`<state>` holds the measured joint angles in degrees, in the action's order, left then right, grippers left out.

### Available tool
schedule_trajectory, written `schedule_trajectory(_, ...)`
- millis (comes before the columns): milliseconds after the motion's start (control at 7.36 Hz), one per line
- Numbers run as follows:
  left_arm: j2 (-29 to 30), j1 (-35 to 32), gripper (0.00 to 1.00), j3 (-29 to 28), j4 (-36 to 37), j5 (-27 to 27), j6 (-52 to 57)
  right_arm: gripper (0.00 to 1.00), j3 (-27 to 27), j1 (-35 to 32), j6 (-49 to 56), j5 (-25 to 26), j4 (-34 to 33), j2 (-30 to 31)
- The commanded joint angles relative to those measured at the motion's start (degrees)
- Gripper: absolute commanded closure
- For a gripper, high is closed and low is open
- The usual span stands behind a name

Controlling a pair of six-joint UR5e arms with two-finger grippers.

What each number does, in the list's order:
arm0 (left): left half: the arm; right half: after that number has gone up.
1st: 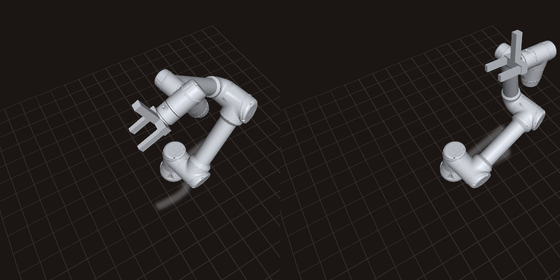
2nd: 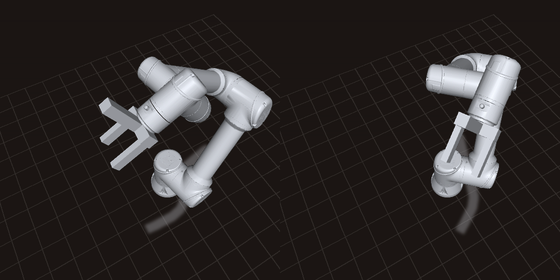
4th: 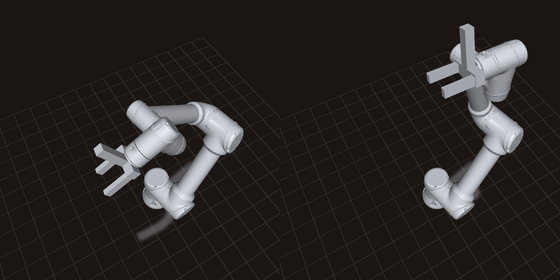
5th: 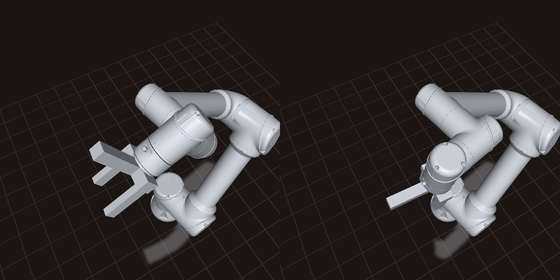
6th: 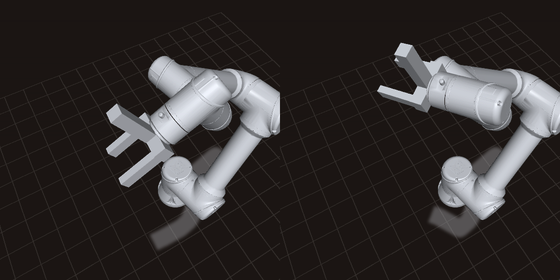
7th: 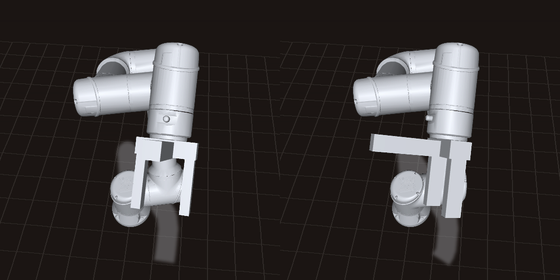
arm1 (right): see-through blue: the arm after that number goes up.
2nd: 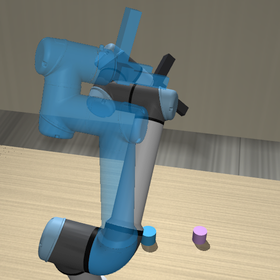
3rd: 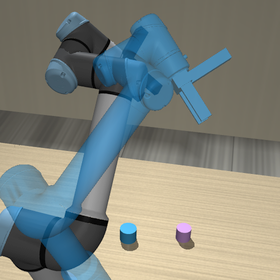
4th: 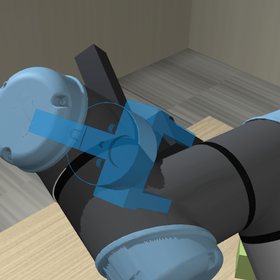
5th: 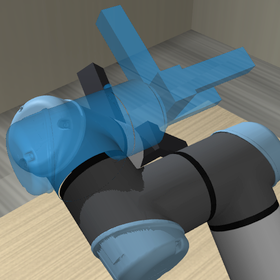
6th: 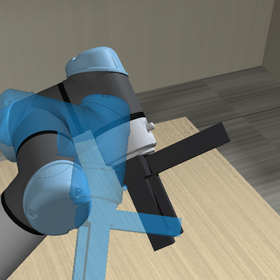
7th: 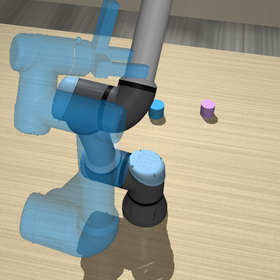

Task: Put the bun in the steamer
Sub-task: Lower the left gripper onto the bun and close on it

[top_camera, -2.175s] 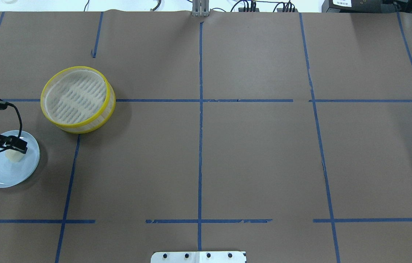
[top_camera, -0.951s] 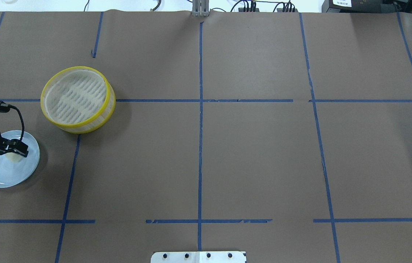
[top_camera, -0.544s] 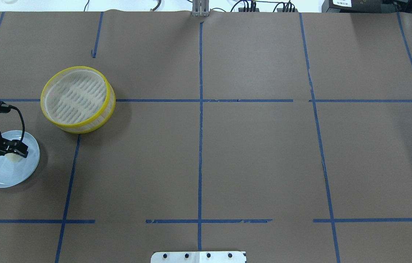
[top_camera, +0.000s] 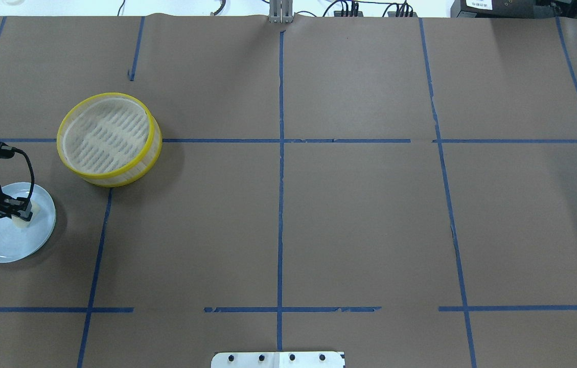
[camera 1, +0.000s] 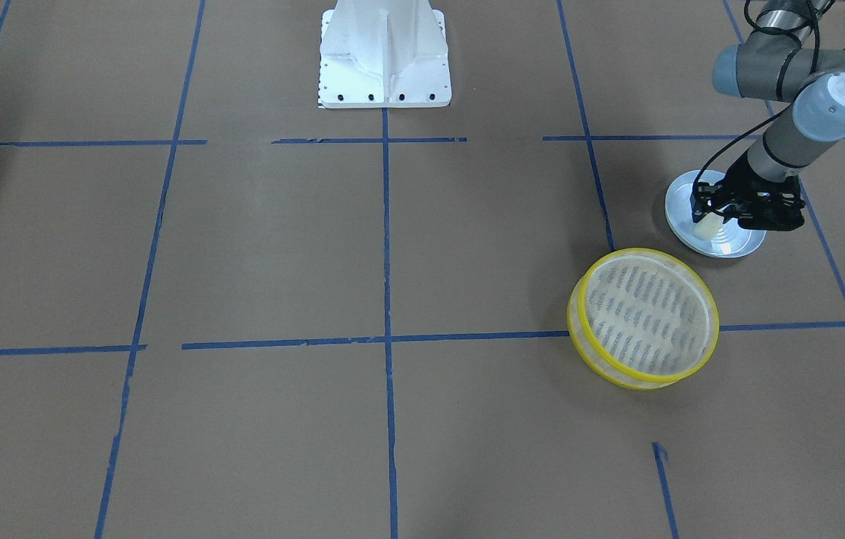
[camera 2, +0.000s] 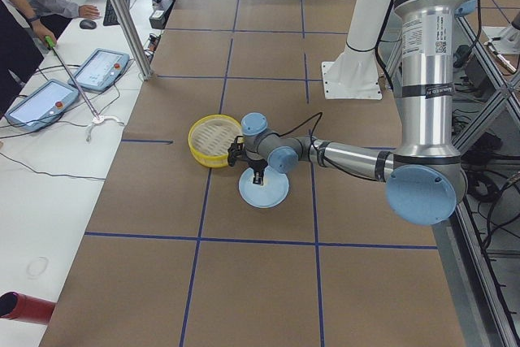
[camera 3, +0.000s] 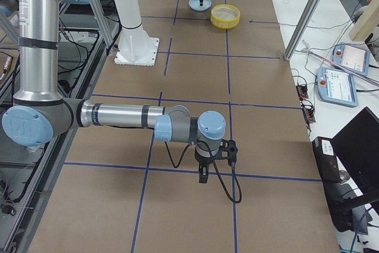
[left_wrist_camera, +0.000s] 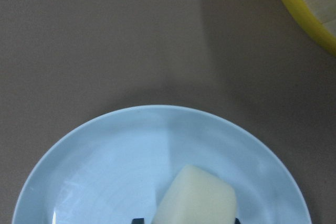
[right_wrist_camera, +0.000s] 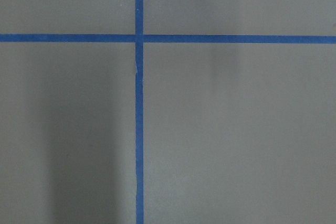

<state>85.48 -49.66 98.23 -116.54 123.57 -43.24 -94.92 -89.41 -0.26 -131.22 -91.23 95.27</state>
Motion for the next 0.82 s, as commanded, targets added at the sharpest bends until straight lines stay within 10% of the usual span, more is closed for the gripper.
schedule_trajectory(0, -0.05, -0.09, 0.7, 0.21, 0.0, 0.0, 0.08, 0.0, 0.0, 0.02, 0.0, 0.0, 0.0, 0.0)
schedule_trajectory(680, -3.83, -2.53, 0.7, 9.68, 2.62, 3.49, 0.88, 0.0, 0.0, -0.07, 0.0, 0.0, 0.0, 0.0)
